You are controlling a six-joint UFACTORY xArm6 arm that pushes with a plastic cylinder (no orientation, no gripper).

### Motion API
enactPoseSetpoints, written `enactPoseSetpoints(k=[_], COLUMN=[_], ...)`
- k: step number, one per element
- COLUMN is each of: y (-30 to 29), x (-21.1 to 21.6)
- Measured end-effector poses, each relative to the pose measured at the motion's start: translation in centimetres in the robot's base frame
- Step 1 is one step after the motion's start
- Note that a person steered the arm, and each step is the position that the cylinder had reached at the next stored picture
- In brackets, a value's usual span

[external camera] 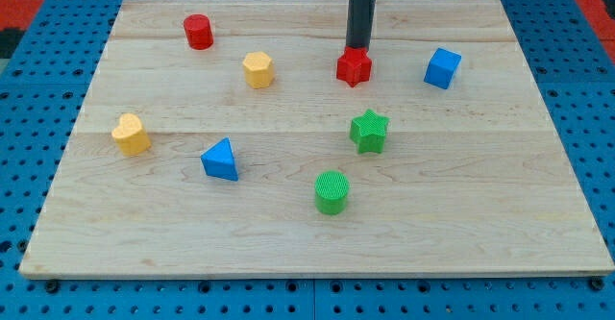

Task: Push the red star horizontal to the hexagon

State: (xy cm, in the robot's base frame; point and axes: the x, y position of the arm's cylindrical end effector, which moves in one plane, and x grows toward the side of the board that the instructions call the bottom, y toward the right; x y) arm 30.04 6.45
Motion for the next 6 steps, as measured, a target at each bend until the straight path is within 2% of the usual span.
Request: enactPoseSetpoints(k=[2, 3, 4, 5, 6], y=[0.1, 2.2, 2.6, -0.6, 1.8], x=[0.0, 0.3, 4.0, 5.3, 1.6])
